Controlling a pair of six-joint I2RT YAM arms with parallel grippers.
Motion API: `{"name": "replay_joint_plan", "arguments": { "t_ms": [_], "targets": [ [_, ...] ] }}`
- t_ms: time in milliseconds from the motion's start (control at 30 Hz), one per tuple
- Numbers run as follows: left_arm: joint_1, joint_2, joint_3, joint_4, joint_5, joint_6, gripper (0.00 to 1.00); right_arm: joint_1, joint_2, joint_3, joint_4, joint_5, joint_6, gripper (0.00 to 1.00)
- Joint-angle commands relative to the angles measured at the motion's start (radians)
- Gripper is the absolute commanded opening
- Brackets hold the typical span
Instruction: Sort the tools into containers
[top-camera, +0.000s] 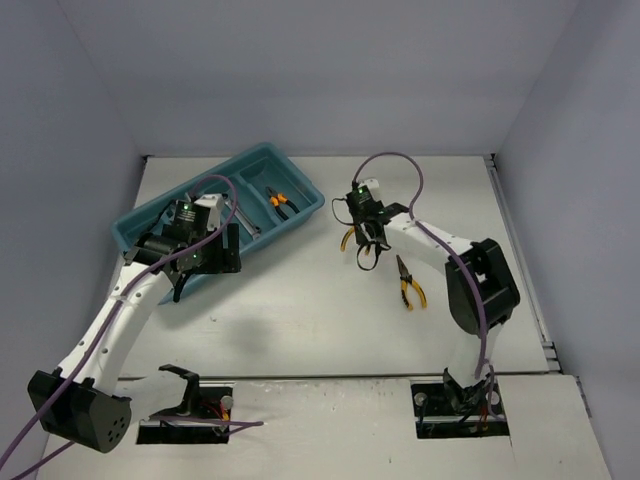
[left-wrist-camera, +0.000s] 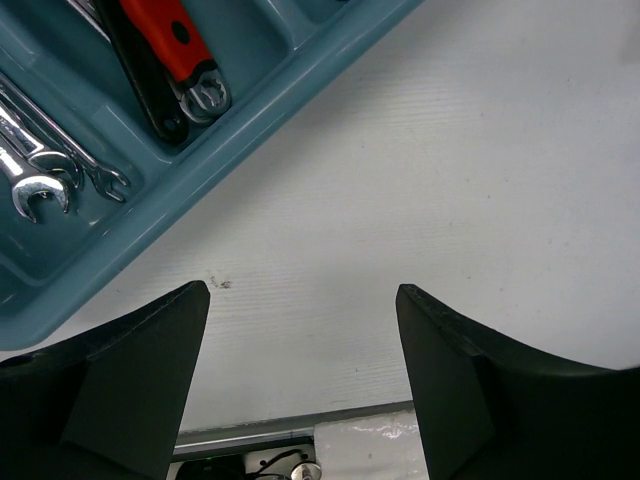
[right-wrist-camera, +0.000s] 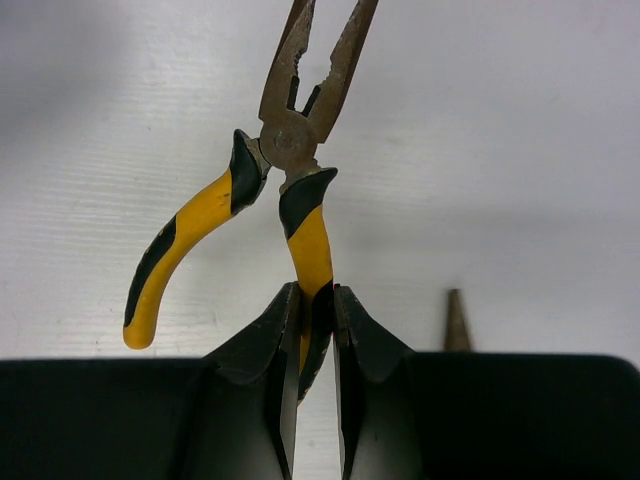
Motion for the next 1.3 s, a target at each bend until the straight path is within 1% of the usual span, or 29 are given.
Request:
{"name": "replay_joint_plan", "arguments": {
  "t_ms": [0, 167, 233, 267, 367, 433, 633, 767, 867, 933, 1000, 1133, 1167, 1267],
  "targets": [
    [0.007, 0.010, 0.068, 0.020, -0.035, 0.037, 0.72, 0.000, -0.144, 0.137, 0.068, 0.093, -0.238, 0.00],
    [0.013, 0.009, 0.074, 0.018, -0.043, 0.037, 0.72, 0.005, -0.088, 0.265, 0.133, 0.035, -0.461, 0.00],
    [0.016, 0.006, 0.076, 0.016, -0.047, 0.035, 0.72, 0.008, -0.060, 0.313, 0.143, 0.015, -0.495, 0.00],
    [0.020, -0.001, 0.079, 0.010, -0.052, 0.034, 0.72, 0.015, -0.017, 0.358, 0.159, -0.008, -0.554, 0.00],
    [0.024, -0.011, 0.084, -0.006, -0.061, 0.030, 0.72, 0.028, 0.037, 0.452, 0.174, -0.020, -0.611, 0.00],
    [0.029, -0.022, 0.086, -0.026, -0.059, 0.022, 0.72, 0.043, 0.121, 0.536, 0.185, -0.031, -0.666, 0.00],
    [0.035, -0.062, 0.080, -0.054, -0.102, -0.002, 0.72, 0.101, 0.278, 0.727, 0.191, -0.045, -0.720, 0.00],
    [0.039, -0.081, 0.076, -0.067, -0.116, -0.007, 0.72, 0.141, 0.375, 0.821, 0.195, -0.032, -0.750, 0.00],
    [0.041, -0.089, 0.073, -0.078, -0.120, -0.006, 0.72, 0.174, 0.443, 0.894, 0.197, -0.020, -0.762, 0.03],
    [0.043, -0.095, 0.068, -0.084, -0.121, -0.006, 0.72, 0.189, 0.485, 0.925, 0.198, -0.024, -0.752, 0.07],
    [0.043, -0.101, 0.061, -0.084, -0.121, -0.006, 0.72, 0.193, 0.505, 0.954, 0.197, -0.023, -0.738, 0.21],
    [0.044, -0.106, 0.052, -0.085, -0.119, -0.005, 0.72, 0.195, 0.515, 0.963, 0.199, -0.032, -0.697, 0.52],
    [0.044, -0.105, 0.051, -0.085, -0.118, -0.004, 0.72, 0.195, 0.508, 0.960, 0.198, -0.032, -0.689, 0.58],
    [0.044, -0.095, 0.058, -0.083, -0.114, -0.001, 0.72, 0.194, 0.474, 0.931, 0.198, -0.012, -0.663, 0.63]
  ]
}}
